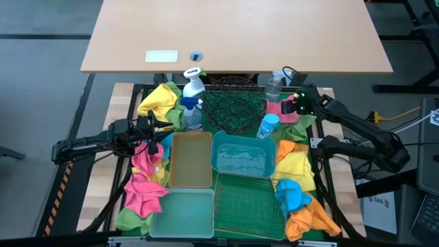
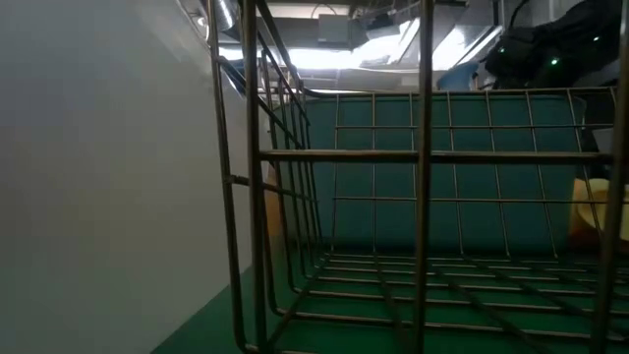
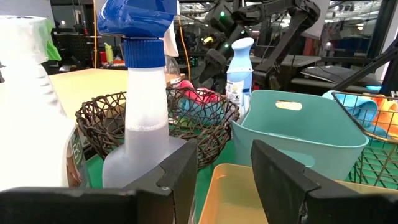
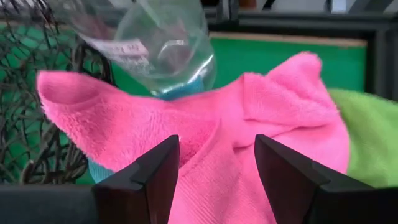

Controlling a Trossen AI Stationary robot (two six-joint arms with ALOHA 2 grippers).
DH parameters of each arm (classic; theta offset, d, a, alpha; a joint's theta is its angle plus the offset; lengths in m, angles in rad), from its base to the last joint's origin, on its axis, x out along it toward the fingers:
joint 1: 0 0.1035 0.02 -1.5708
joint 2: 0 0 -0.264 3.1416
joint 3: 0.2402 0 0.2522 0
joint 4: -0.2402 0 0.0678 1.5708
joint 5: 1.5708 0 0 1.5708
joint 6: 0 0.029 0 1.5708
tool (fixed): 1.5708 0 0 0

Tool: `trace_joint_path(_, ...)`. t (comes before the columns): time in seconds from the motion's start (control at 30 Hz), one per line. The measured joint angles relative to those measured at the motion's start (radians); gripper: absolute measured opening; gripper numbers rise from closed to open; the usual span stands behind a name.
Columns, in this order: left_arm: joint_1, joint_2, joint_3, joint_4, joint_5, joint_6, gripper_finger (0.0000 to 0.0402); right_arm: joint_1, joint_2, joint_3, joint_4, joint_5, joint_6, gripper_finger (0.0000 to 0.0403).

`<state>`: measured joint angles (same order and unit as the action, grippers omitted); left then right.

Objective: Sort microfiber towel by color & place in baskets
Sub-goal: Put the top pink towel into the blue bin

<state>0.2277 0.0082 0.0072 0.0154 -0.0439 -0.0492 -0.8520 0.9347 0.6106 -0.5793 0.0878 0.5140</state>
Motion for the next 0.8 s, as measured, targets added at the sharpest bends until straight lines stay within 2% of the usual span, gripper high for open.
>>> trace_joint_path(0.3, 0.000, 0.000, 0.000, 0.000, 0.000, 0.000, 0.0146, 0.000, 0.108, 0.000, 0.006, -0.014, -0.021, 0.0209)
trace_joint_path(0.67, 0.000, 0.000, 0.000, 0.000, 0.000, 0.000, 0.0146, 0.001, 0.145, 0.000, 0.005, -0.126, -0.029, 0.0208)
trace_joint_path(0.8, 0.000, 0.000, 0.000, 0.000, 0.000, 0.000, 0.0146, 0.001, 0.150, 0.000, 0.004, -0.126, -0.048, 0.0184)
